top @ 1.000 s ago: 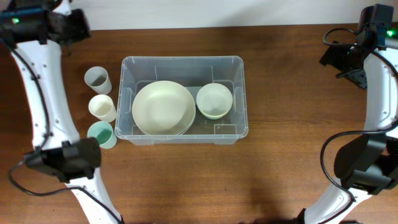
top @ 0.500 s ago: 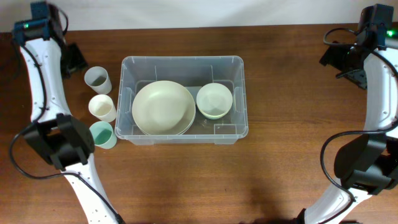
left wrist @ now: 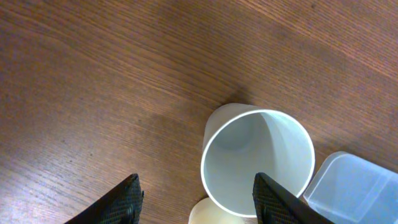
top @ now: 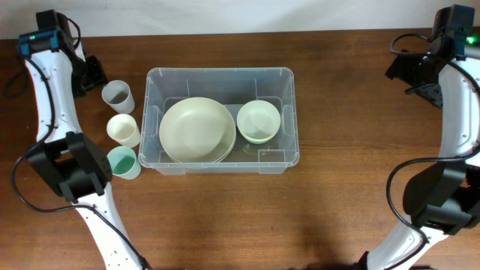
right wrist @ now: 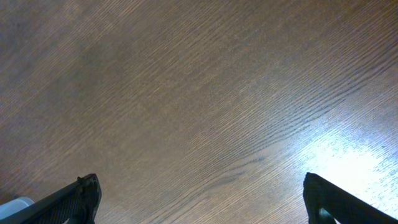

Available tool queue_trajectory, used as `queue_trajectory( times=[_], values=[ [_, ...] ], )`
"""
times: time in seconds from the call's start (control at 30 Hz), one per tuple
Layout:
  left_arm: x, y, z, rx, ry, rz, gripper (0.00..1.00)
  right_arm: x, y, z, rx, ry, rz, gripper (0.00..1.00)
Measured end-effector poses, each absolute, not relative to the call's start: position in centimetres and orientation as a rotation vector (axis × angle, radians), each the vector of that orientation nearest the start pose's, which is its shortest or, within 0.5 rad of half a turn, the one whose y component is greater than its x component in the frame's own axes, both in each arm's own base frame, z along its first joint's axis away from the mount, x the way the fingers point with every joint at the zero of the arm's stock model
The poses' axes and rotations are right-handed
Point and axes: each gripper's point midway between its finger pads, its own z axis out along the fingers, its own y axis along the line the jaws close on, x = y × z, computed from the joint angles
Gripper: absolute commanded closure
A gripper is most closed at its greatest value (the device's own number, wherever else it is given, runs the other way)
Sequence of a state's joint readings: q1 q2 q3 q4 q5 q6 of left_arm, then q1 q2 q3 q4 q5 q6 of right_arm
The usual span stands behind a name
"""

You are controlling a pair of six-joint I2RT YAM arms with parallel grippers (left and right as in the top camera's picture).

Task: Pack container
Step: 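Move the left gripper to the clear cup and grasp its rim, then lift the clear cup and carry it into the bin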

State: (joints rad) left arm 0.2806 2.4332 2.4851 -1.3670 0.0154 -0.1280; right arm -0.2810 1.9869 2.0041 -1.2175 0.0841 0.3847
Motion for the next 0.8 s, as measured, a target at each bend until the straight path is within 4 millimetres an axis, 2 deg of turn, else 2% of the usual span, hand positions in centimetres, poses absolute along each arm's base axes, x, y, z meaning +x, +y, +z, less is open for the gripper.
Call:
queue_trajectory(
  times=[0.17, 0.4, 0.47, 0.5, 0.53, 0.7, 0.8],
  values=[
    [50.8, 14.2, 11.2, -0.562, 2.825, -0.002, 0.41, 43.7, -14.1, 19.1, 0.924, 2.607, -0.089, 0.01],
    [49.8, 13.7, 7.3, -0.571, 2.899, -0.032, 0.42, 43.7, -14.1, 19.1, 0.925, 2.607, -0.089, 0.01],
    [49.6, 13.5, 6.4, -0.573, 2.912, -0.045, 0.58, 43.7, -14.1, 19.1, 0.925, 2.607, -0.089, 0.01],
    [49.5, 13.4, 6.2, -0.573, 2.917, -0.049, 0.82, 43.7, -14.1, 19.1, 0.925, 2.607, -0.089, 0.01],
    [49.4, 13.4, 5.9, -0.565, 2.923, -0.052, 0.99, 43.7, -14.1, 19.1, 0.925, 2.607, -0.089, 0.01],
    [49.6, 13.3, 5.6, -0.556, 2.921, -0.061, 0.99, 43.7, -14.1, 19.1, 0.925, 2.607, -0.089, 0.01],
    [50.0, 13.7, 6.1, -0.560, 2.901, -0.058, 0.99, 43.7, -14.1, 19.1, 0.925, 2.607, -0.089, 0.01]
  ],
)
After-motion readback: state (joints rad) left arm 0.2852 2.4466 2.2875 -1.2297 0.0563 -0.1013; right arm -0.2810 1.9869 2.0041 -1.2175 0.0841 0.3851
